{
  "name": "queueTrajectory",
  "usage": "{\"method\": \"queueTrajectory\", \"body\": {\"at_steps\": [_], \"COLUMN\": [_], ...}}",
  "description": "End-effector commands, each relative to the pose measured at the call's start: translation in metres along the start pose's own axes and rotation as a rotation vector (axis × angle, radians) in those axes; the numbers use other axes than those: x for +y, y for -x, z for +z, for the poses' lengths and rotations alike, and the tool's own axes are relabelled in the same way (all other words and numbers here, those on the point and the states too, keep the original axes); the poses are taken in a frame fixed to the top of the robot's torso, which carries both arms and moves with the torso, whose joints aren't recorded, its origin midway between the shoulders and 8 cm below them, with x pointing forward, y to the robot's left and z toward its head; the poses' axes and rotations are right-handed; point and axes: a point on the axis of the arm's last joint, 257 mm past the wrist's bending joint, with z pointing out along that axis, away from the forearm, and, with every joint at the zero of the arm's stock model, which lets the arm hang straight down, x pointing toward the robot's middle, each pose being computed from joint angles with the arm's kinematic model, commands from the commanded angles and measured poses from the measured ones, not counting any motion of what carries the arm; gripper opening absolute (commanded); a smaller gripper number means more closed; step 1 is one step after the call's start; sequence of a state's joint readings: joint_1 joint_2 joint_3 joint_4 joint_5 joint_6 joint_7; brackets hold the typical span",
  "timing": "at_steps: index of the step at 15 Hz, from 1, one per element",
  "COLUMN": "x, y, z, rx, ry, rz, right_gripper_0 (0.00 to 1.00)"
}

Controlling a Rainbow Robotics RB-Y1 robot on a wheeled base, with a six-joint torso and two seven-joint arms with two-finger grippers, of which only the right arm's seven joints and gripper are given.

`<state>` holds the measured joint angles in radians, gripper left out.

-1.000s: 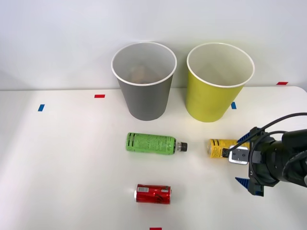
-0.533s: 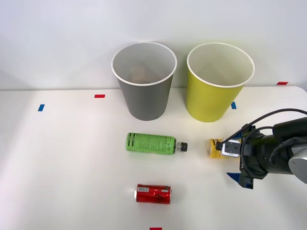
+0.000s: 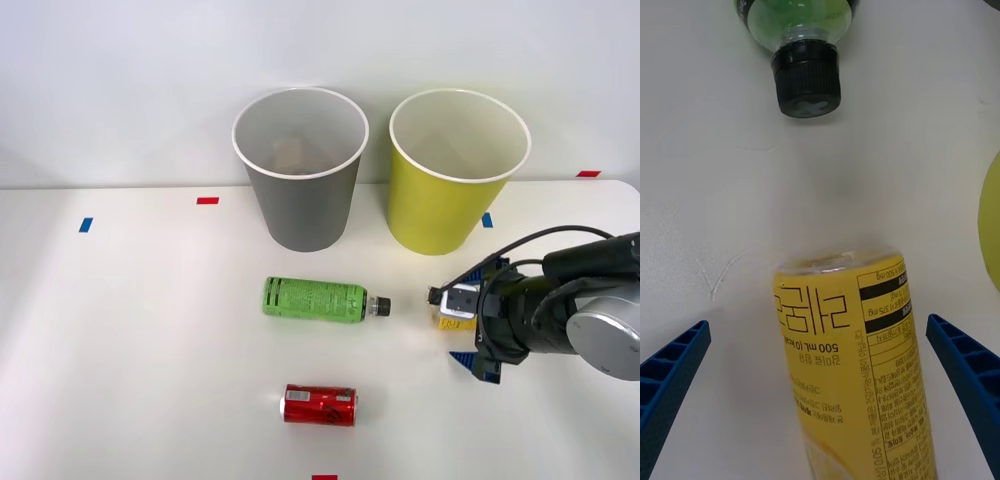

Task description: Put cans in the gray bin, plastic bottles in the light green bin

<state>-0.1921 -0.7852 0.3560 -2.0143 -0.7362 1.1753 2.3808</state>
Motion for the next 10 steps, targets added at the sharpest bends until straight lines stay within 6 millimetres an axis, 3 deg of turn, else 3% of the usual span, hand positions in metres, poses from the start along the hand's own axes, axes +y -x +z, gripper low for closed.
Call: {"method": "queueTrajectory", "body": {"at_steps": [1,10], "x": [-0.004,-0.015], "y": [0.002,-0.005], "z": [0.010,0.020], "rx": [0.003,0.062], "ry": [-0.009,-0.060], "rz": [-0.002,-0.035], "right_gripper_0": [1.00,1.00]}}
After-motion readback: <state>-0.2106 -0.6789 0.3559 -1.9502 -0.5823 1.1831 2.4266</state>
